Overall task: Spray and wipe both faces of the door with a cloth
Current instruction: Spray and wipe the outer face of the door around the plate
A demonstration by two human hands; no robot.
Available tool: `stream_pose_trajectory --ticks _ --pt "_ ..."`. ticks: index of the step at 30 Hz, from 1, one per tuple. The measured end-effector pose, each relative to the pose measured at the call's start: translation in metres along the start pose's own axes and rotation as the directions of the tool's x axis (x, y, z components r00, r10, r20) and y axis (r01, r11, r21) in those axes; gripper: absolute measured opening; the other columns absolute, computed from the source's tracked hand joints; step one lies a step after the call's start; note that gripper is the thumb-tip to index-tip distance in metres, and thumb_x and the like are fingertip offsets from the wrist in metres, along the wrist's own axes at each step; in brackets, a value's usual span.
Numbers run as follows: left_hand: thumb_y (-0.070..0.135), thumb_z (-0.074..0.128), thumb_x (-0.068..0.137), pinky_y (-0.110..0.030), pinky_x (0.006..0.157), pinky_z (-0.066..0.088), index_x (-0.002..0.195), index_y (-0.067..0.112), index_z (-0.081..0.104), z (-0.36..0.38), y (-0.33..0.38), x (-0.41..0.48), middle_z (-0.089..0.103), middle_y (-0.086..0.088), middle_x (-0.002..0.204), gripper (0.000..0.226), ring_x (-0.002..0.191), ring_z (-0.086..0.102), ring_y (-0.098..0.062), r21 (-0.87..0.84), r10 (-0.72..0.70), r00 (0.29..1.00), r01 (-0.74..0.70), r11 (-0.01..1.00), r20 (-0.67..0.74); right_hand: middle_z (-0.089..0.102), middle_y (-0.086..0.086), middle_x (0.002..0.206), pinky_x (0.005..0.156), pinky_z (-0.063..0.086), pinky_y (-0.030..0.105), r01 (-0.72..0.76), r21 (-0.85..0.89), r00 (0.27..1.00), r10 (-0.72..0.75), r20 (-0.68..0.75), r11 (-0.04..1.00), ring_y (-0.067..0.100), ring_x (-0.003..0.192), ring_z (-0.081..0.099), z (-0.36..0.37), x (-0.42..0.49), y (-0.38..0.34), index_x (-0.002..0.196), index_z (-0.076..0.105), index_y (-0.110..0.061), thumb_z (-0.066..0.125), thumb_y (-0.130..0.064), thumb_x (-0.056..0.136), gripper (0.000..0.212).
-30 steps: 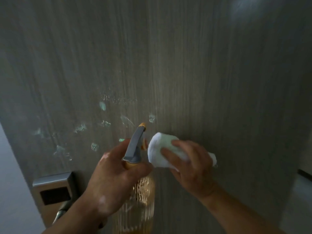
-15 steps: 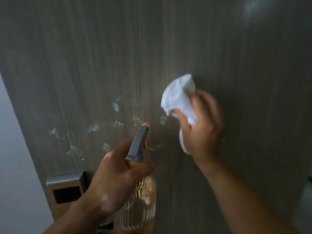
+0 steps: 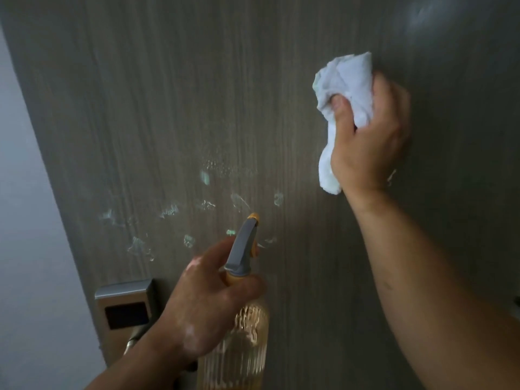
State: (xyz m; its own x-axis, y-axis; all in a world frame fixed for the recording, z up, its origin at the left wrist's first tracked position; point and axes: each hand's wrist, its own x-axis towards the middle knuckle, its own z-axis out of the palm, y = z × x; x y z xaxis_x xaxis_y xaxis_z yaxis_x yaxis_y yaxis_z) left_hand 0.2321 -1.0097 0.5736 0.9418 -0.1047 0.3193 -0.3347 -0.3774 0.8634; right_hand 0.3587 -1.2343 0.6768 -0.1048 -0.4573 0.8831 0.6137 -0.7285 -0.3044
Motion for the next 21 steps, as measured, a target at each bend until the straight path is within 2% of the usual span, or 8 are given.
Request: stream_pose_trajectory --ticks 5,7,10,13,16,18,21 --pt "0.036 0.074 0.069 -0.051 0.067 0.057 0.099 0.038 0.068 -0.004 0.003 -0.001 0.066 -0.006 0.071 0.032 0.061 0.062 -0.018 0.038 -0.006 1.000 0.006 0.999 0.006 0.068 0.006 0.121 0.094 0.035 0.005 0.040 -0.016 0.999 -0.040 0.011 0.999 0.017 0.111 0.063 0.000 -0.004 0.000 0.126 0.070 -0.013 0.074 -0.034 0.093 0.039" --pt "0.036 0.073 0.068 -0.049 0.068 0.058 0.100 0.038 0.068 -0.006 0.002 -0.002 0.069 -0.006 0.077 0.032 0.066 0.066 -0.025 0.061 -0.008 1.000 0.009 0.998 -0.003 0.068 0.006 0.120 0.094 0.039 0.011 0.062 -0.029 0.998 -0.061 0.024 0.998 0.019 0.110 0.064 -0.001 -0.005 0.000 0.124 0.070 -0.012 0.074 -0.033 0.093 0.038" --pt "0.030 0.078 0.075 -0.052 0.070 0.058 0.099 0.034 0.067 -0.008 -0.002 -0.002 0.069 -0.008 0.082 0.027 0.075 0.068 -0.030 0.067 -0.011 1.000 0.012 0.998 -0.013 0.069 0.009 0.118 0.094 0.046 0.019 0.122 -0.039 0.992 -0.120 0.049 0.992 0.022 0.108 0.065 -0.003 -0.017 -0.001 0.122 0.071 -0.009 0.076 -0.031 0.093 0.036" --pt "0.030 0.078 0.073 -0.049 0.067 0.057 0.098 0.029 0.067 -0.010 -0.004 0.000 0.066 -0.008 0.080 0.027 0.064 0.065 -0.022 0.061 -0.015 1.000 0.017 0.998 -0.022 0.068 0.011 0.118 0.092 0.054 0.031 0.160 -0.048 0.984 -0.155 0.093 0.986 0.024 0.108 0.065 -0.008 -0.032 0.001 0.122 0.071 -0.008 0.076 -0.030 0.094 0.036" --pt "0.036 0.077 0.068 -0.040 0.068 0.058 0.099 0.035 0.068 -0.013 -0.006 0.001 0.070 -0.003 0.080 0.033 0.067 0.068 -0.017 0.053 -0.034 0.999 0.036 0.998 -0.031 0.065 0.014 0.121 0.091 0.054 0.041 0.186 -0.037 0.965 -0.176 0.193 0.982 0.031 0.109 0.064 -0.021 -0.067 0.003 0.123 0.070 -0.007 0.078 -0.027 0.093 0.037" --pt "0.030 0.081 0.073 -0.041 0.069 0.060 0.100 0.039 0.071 -0.017 -0.007 0.002 0.075 0.000 0.083 0.030 0.072 0.072 -0.018 0.036 -0.036 0.997 0.038 0.999 -0.064 0.066 0.015 0.123 0.090 0.053 0.041 0.278 -0.014 0.916 -0.261 0.306 0.960 0.034 0.108 0.065 -0.035 -0.110 0.004 0.127 0.071 -0.012 0.075 -0.031 0.095 0.037" --pt "0.018 0.081 0.079 -0.038 0.067 0.057 0.098 0.035 0.073 -0.024 -0.004 0.002 0.078 0.003 0.083 0.027 0.073 0.073 -0.014 0.034 -0.011 0.996 0.014 0.999 -0.090 0.071 0.013 0.120 0.080 0.057 0.044 0.529 0.090 0.738 -0.509 0.442 0.844 0.033 0.100 0.069 -0.053 -0.155 0.008 0.128 0.072 -0.024 0.069 -0.032 0.100 0.029"
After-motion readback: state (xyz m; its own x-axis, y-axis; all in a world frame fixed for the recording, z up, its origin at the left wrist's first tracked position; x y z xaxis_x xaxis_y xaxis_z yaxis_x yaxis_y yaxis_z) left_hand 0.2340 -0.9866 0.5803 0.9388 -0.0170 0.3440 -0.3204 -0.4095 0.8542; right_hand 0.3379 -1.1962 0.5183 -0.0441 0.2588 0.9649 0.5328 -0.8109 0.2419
